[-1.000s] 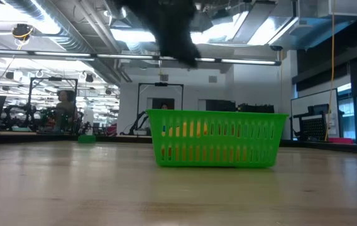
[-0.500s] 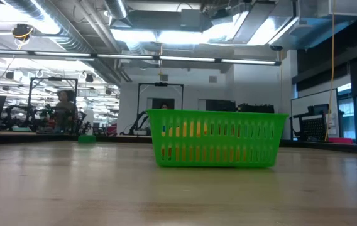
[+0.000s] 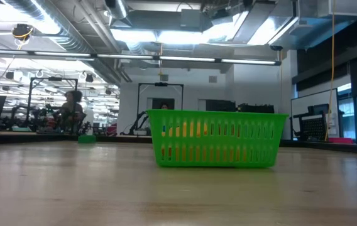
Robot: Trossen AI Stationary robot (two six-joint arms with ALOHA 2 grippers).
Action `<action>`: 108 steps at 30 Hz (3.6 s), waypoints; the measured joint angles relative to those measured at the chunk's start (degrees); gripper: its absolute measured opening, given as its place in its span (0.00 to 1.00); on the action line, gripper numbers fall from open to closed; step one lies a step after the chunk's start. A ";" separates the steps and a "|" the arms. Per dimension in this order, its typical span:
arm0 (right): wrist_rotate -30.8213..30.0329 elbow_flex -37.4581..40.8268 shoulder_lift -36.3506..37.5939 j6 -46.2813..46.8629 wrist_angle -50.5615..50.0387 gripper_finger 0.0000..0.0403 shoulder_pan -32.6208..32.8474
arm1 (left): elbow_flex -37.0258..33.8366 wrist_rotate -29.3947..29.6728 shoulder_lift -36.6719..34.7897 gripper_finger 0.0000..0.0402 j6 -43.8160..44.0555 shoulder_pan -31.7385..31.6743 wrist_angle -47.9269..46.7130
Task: Sort & place blocks by color
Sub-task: Put the blue game piece into the red basket
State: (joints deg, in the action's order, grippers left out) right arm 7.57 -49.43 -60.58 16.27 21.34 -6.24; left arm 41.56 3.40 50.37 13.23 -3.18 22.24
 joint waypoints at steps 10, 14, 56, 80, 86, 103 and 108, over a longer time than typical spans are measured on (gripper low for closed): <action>4.61 0.00 0.00 -0.36 -8.81 0.44 0.02 | 0.00 -1.42 -0.72 0.02 -2.34 0.00 -1.31; 4.57 0.00 0.00 -1.76 -9.39 0.34 -0.02 | -0.02 -1.42 -0.70 0.00 -2.34 0.00 -3.36; 5.62 0.02 4.55 -4.61 -13.94 0.00 -0.78 | -0.02 -0.94 -0.70 0.07 -4.14 -0.06 -3.77; 5.60 0.02 4.52 -4.49 -13.90 0.00 -0.76 | -0.02 0.56 -0.65 0.55 -5.90 -0.04 -3.78; 5.59 0.02 4.52 -4.50 -13.90 0.00 -0.76 | 3.99 0.09 1.09 0.55 -5.04 0.71 -12.45; 5.59 0.02 4.52 -4.85 -13.92 0.00 -0.76 | 17.68 -3.19 19.42 0.55 -9.03 22.88 -79.52; 5.57 0.02 4.52 -4.83 -13.94 0.00 -0.76 | 10.90 -3.30 21.60 0.55 -8.76 28.91 -76.43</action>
State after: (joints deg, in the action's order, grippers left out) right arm 13.15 -49.41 -56.05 11.44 7.40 -7.01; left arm 52.46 0.10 71.97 4.47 25.73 -54.19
